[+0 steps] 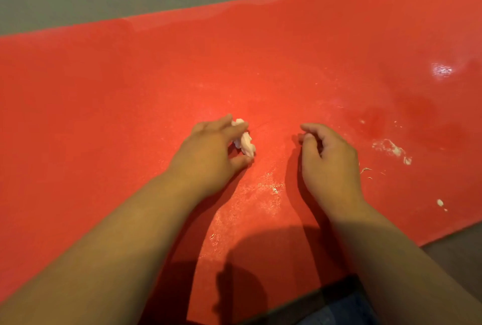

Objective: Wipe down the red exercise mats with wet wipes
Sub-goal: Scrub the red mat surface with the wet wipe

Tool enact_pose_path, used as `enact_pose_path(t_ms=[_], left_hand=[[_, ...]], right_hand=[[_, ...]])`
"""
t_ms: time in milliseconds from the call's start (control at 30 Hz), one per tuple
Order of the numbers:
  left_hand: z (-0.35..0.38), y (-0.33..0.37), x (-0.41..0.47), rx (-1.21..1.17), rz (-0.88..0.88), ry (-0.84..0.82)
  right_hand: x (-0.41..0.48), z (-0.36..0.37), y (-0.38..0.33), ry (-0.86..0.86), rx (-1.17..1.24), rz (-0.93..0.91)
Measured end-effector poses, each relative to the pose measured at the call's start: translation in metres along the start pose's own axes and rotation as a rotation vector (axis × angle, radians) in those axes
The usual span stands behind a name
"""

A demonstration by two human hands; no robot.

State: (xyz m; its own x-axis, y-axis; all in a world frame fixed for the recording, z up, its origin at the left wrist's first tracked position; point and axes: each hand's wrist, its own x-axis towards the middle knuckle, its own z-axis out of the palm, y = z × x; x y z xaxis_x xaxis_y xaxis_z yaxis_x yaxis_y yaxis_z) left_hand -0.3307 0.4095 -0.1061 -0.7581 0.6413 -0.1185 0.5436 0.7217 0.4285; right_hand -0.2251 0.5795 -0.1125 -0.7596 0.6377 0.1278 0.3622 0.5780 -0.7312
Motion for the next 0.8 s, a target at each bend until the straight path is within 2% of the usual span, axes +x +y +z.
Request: enact_pose_path(t_ms=[67,200,267,367,433,500,600,667,733,800], left_hand=[[0.016,0.011,-0.001,0.148,0.056,0.074],[0.016,0.011,0.017,0.374,0.404,0.173],[-0.001,-0.01,0.032,0.391,0.364,0.105],[-0.021,-0.036,0.05,0.298,0.049,0.216],[-0.016,-0.025,0.047,0.205,-0.07,0.265],[0.0,-0.002,0.027,0.167,-0.011,0.234],[0.015,0.019,-0.024,0.1,0.333,0.119],[0.009,0.005,-0.035,0.143,0.526,0.012],[-0.003,-0.022,-0.017,0.223,0.517,0.014],[-0.015,-0.045,0.004,0.226,0.285,0.168]], right_hand=[[-0.007,0.0,0.013,-0.008,-0.052,-0.026],[-0.012,0.012,0.022,0.004,-0.143,-0.107],[-0.01,0.012,0.023,0.006,-0.138,-0.088],[-0.011,0.012,0.023,0.011,-0.125,-0.076],[-0.011,0.012,0.022,0.005,-0.126,-0.065],[-0.01,0.012,0.021,0.0,-0.127,-0.056],[-0.01,0.012,0.02,0.003,-0.131,-0.057],[-0.012,0.012,0.021,0.001,-0.136,-0.055],[-0.012,0.012,0.021,0.0,-0.137,-0.052],[-0.011,0.013,0.021,-0.003,-0.143,-0.049]])
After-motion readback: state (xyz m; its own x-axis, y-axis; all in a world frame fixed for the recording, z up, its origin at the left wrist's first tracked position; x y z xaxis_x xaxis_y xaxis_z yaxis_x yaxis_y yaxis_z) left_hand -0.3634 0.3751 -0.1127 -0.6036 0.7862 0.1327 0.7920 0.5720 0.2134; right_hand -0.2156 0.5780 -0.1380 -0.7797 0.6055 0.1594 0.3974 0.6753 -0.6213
